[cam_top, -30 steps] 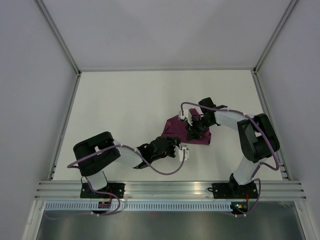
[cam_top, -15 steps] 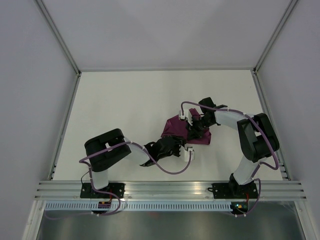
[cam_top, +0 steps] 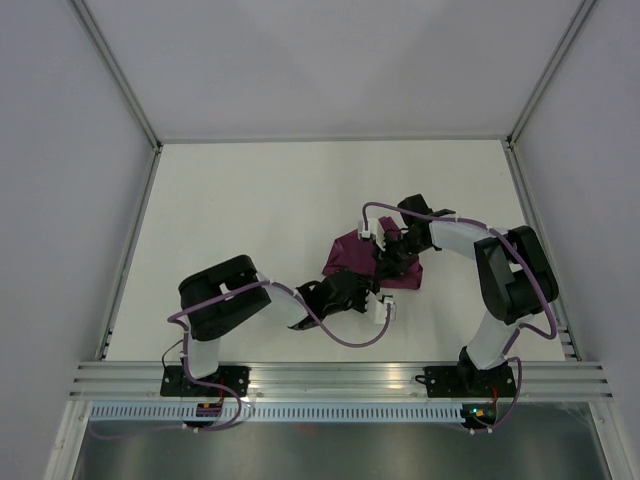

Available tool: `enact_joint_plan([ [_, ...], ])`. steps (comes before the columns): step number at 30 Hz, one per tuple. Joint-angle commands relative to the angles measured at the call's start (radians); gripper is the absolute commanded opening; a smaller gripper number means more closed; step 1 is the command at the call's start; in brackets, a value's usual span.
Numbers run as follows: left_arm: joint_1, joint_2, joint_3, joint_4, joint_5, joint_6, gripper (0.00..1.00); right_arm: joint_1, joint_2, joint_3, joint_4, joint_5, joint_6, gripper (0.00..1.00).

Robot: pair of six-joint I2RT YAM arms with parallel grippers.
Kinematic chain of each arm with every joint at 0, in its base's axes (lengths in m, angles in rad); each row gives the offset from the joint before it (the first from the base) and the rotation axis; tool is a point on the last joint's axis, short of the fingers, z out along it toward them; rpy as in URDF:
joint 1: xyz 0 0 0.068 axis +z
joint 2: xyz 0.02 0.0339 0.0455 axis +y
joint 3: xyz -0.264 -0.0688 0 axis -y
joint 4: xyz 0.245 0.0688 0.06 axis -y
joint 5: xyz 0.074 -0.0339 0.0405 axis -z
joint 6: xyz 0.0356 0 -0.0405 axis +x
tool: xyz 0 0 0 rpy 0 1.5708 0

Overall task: Fold the napkin, place the utensils inside, and roll it up
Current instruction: Roll the napkin with the utensil

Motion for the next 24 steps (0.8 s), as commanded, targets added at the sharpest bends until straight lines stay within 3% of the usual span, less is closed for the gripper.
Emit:
enact_joint_plan([
  [1,0.002,0.033,0.043,-0.168,0.034,0.05,0.35,-0.014,0.051,-0.031,-0.063,0.101,-0.057,0.0],
  [7,0.01,0.044,0.096,-0.268,0.06,0.054,0.24,-0.019,0.045,-0.029,-0.076,0.094,-0.065,0.0],
  [11,0.01,0.048,0.133,-0.351,0.049,0.027,0.04,-0.023,0.025,-0.04,-0.06,0.094,-0.053,0.01],
  [14,0.01,0.044,0.191,-0.435,0.043,-0.024,0.02,-0.029,-0.004,-0.043,-0.053,0.094,-0.039,0.14],
  [15,0.01,0.044,0.228,-0.499,0.013,-0.063,0.02,-0.033,-0.016,-0.041,-0.048,0.093,-0.018,0.29],
  [18,0.01,0.031,0.262,-0.575,0.014,-0.121,0.02,-0.048,-0.077,-0.026,-0.033,0.091,0.038,0.45],
  [24,0.01,-0.007,0.241,-0.6,0.011,-0.16,0.02,-0.106,-0.214,0.023,0.006,0.127,0.209,0.56],
])
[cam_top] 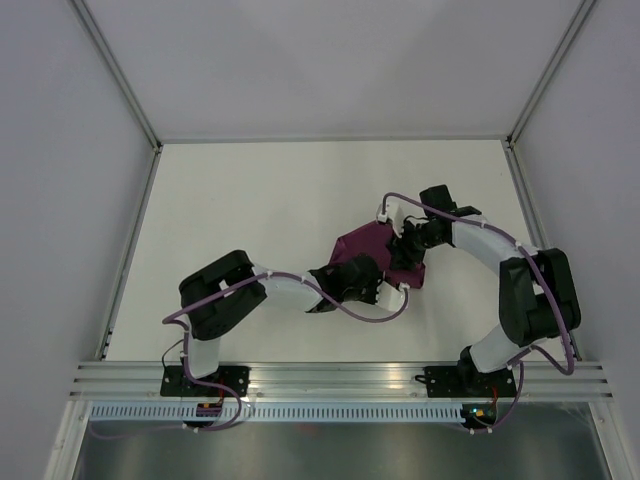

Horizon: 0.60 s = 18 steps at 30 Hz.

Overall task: Fold the napkin, place the utensils inside, and roll it up
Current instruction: Roll the napkin with the utensil

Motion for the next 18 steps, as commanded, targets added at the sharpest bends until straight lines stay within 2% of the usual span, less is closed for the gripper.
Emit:
enact_joint_plan([
  [1,0.004,-0.016,-0.01,-0.144,-0.004,-0.091,0.02,-0.039,-0.086,0.051,0.025,0.032,0.133,0.56],
  [5,0.001,-0.021,0.014,-0.197,0.013,-0.132,0.02,-0.085,-0.106,0.095,0.032,0.149,0.27,0.57],
  [12,-0.011,-0.013,0.1,-0.371,0.067,-0.217,0.02,-0.1,-0.098,0.078,-0.032,0.286,0.336,0.52],
  [18,-0.013,-0.033,0.169,-0.498,0.171,-0.289,0.02,-0.141,-0.127,0.032,-0.018,0.271,0.333,0.5],
])
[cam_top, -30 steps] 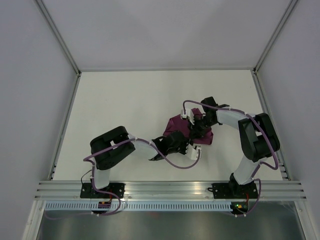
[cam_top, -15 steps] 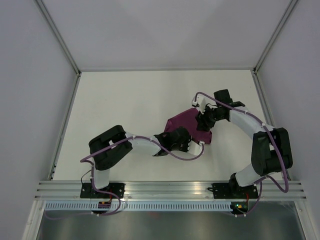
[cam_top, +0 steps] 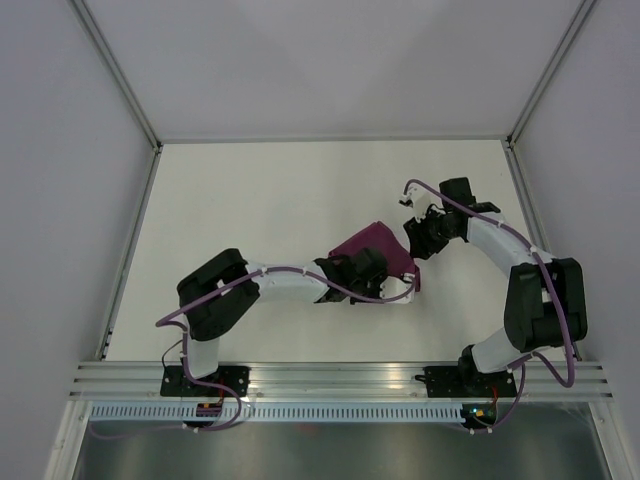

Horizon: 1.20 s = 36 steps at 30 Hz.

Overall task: Fold the napkin, place the utensils inside, and roll it up
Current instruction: Roll the napkin with the utensil

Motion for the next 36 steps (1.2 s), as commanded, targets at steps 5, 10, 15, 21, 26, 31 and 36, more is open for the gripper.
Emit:
enact_joint_plan([
  [5,0.006,-0.029,0.072,-0.241,0.222,-0.16,0.02,-0.055,-0.077,-0.019,-0.035,0.012,0.015,0.5],
  [10,0.06,-0.014,0.141,-0.327,0.348,-0.234,0.02,-0.06,-0.141,-0.026,-0.067,-0.025,-0.011,0.51],
  [15,0.103,-0.012,0.178,-0.374,0.434,-0.274,0.02,-0.06,-0.19,-0.017,-0.099,-0.076,-0.04,0.51],
  [21,0.149,0.04,0.226,-0.454,0.513,-0.308,0.02,-0.06,-0.244,-0.008,-0.17,-0.142,-0.132,0.52],
  [26,0.15,0.115,0.284,-0.51,0.546,-0.308,0.02,-0.06,-0.32,-0.019,-0.266,-0.237,-0.25,0.54],
  [31,0.169,0.147,0.322,-0.537,0.569,-0.309,0.02,-0.06,-0.387,-0.061,-0.354,-0.331,-0.408,0.57],
  [36,0.204,0.173,0.379,-0.568,0.619,-0.323,0.02,-0.026,-0.433,-0.109,-0.349,-0.326,-0.499,0.59],
])
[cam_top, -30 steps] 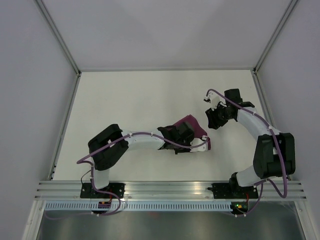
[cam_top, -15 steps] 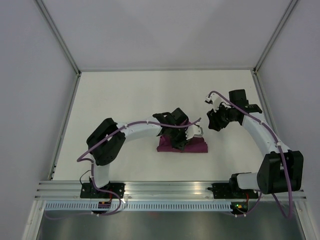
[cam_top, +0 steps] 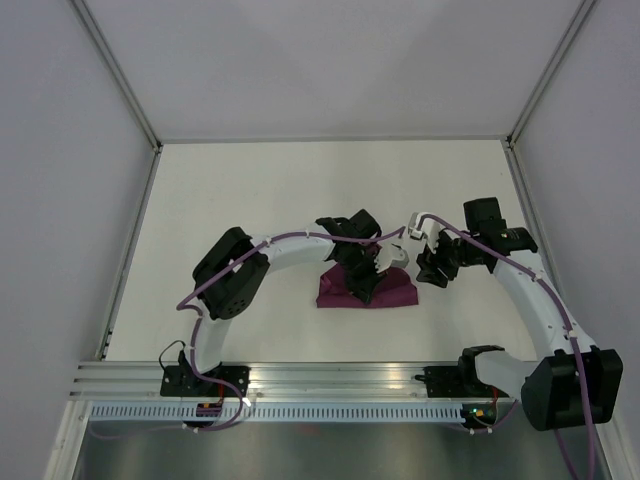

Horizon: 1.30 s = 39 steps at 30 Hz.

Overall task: Fold the napkin, place the utensils inside, and roll it up
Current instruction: Roll the napkin with the utensil

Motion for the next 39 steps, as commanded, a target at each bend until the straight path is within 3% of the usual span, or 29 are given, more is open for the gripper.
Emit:
enact_joint_plan([
  [1,0.024,0.032,0.063,-0.055,0.07,-0.046,0.02,0.034,-0.039,-0.051,-0.01,-0.051,-0.125,0.59],
  [7,0.046,0.055,0.08,-0.068,0.129,-0.056,0.02,0.138,-0.206,-0.184,0.166,0.016,-0.071,0.6],
  [10,0.052,0.066,0.092,-0.074,0.143,-0.061,0.02,0.271,-0.254,-0.264,0.28,0.094,-0.016,0.61],
  [14,0.056,0.085,0.111,-0.089,0.159,-0.066,0.02,0.42,-0.243,-0.341,0.395,0.197,0.039,0.54],
  [19,0.058,0.101,0.12,-0.097,0.164,-0.067,0.02,0.575,-0.207,-0.407,0.542,0.321,0.077,0.54],
  [31,0.069,0.094,0.123,-0.1,0.186,-0.073,0.02,0.687,-0.056,-0.406,0.655,0.387,0.102,0.55],
  [39,0.07,0.098,0.126,-0.102,0.192,-0.075,0.02,0.695,0.013,-0.418,0.707,0.42,0.117,0.55],
])
